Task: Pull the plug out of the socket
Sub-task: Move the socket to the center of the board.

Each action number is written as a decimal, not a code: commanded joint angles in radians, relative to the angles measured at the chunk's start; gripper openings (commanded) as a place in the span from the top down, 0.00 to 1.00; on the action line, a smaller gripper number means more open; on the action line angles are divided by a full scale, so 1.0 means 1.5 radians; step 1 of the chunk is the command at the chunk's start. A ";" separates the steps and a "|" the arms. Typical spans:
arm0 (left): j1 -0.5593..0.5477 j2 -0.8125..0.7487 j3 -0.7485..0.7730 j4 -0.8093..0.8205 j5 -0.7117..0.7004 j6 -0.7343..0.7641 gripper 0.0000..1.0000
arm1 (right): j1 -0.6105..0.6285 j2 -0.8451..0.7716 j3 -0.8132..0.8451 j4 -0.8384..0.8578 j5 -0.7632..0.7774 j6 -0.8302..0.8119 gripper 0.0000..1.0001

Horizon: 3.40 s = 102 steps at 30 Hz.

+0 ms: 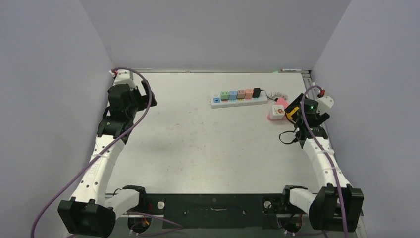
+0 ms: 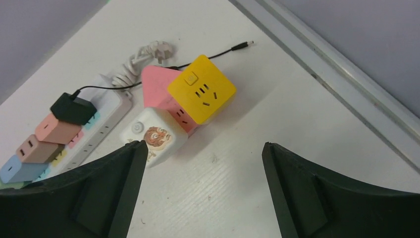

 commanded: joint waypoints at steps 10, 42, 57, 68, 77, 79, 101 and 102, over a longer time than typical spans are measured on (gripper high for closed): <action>-0.028 -0.081 -0.050 0.046 -0.013 0.043 0.04 | -0.027 0.209 0.055 0.084 -0.185 0.002 0.10; -0.033 -0.056 -0.053 0.047 0.000 0.047 0.04 | 0.107 0.426 0.201 0.022 0.011 -0.264 0.10; -0.034 -0.025 -0.047 0.039 0.012 0.042 0.04 | 0.102 0.432 0.172 0.081 -0.055 -0.324 0.32; -0.034 -0.018 -0.043 0.033 0.013 0.042 0.04 | 0.124 0.402 0.148 0.089 -0.082 -0.330 0.64; -0.034 -0.018 -0.042 0.032 0.016 0.043 0.04 | 0.158 0.395 0.156 0.044 -0.078 -0.313 0.70; -0.034 -0.017 -0.042 0.032 0.017 0.043 0.04 | 0.167 0.393 0.160 0.024 -0.077 -0.303 0.71; -0.034 0.000 -0.039 0.029 0.031 0.037 0.04 | 0.486 0.310 0.144 -0.078 -0.044 -0.182 0.71; -0.034 0.001 -0.039 0.029 0.032 0.037 0.04 | 0.505 0.312 0.144 -0.076 -0.046 -0.174 0.71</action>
